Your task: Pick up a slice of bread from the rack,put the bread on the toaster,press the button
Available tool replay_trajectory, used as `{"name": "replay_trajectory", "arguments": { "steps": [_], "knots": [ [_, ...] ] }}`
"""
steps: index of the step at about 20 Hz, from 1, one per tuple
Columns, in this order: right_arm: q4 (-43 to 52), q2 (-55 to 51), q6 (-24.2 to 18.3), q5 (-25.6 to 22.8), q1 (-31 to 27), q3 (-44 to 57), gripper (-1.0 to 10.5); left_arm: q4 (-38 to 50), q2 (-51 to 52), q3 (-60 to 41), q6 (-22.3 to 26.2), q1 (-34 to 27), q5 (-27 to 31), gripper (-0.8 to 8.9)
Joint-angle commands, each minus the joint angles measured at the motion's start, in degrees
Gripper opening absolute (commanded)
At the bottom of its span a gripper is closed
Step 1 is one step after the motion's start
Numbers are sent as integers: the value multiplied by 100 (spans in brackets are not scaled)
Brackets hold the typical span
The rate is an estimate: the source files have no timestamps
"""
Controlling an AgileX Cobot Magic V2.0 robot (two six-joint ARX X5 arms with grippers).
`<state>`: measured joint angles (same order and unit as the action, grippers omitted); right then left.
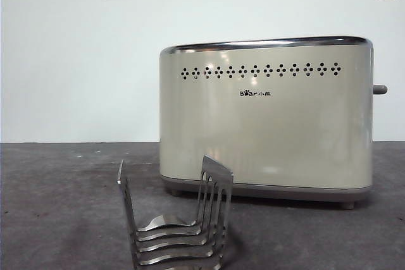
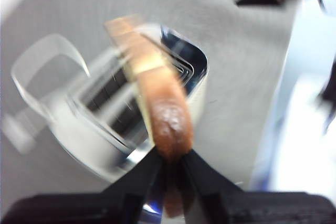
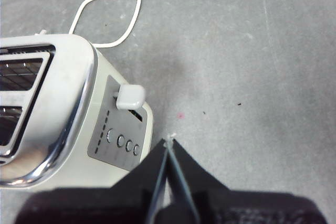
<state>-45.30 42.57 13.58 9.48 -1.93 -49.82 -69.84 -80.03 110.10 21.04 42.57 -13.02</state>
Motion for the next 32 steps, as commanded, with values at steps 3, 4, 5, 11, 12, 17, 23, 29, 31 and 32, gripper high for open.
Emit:
{"name": "replay_trajectory", "arguments": {
  "steps": [3, 4, 5, 11, 12, 17, 23, 29, 31, 32],
  "knots": [
    [-153, 4, -203, 11, 4, -20, -2, 319, -83, 31, 3611, 26, -37, -8],
    [-199, 4, -227, 13, 4, -20, -2, 343, -153, 31, 3904, 26, -20, -8],
    [-227, 4, -232, 13, 4, -20, -2, 350, -227, 31, 4192, 24, 13, -8],
    [-308, 4, -319, 15, 4, -20, -2, 365, -911, 31, 4854, 26, 232, -8],
    [-334, 4, -321, 13, 4, -20, -2, 393, -1016, 31, 4850, 26, 273, -8],
    [-450, 4, -339, -4, 4, -20, -2, 592, -1443, 31, 4848, 7, 282, -8],
    [-448, 4, -339, -7, 4, -17, -2, 546, -1770, 31, 4843, 4, 946, -9],
    [-444, 7, -341, -9, 4, -17, -2, 391, -1858, 33, 4846, -52, 1434, -9],
    [-444, 9, -343, -9, 4, -17, -2, 376, -1847, 37, 4843, -15, 1582, -9],
    [-444, 9, -367, -7, 4, -17, -2, 354, -1821, 37, 4843, -7, 1582, -9]
  ]
}}
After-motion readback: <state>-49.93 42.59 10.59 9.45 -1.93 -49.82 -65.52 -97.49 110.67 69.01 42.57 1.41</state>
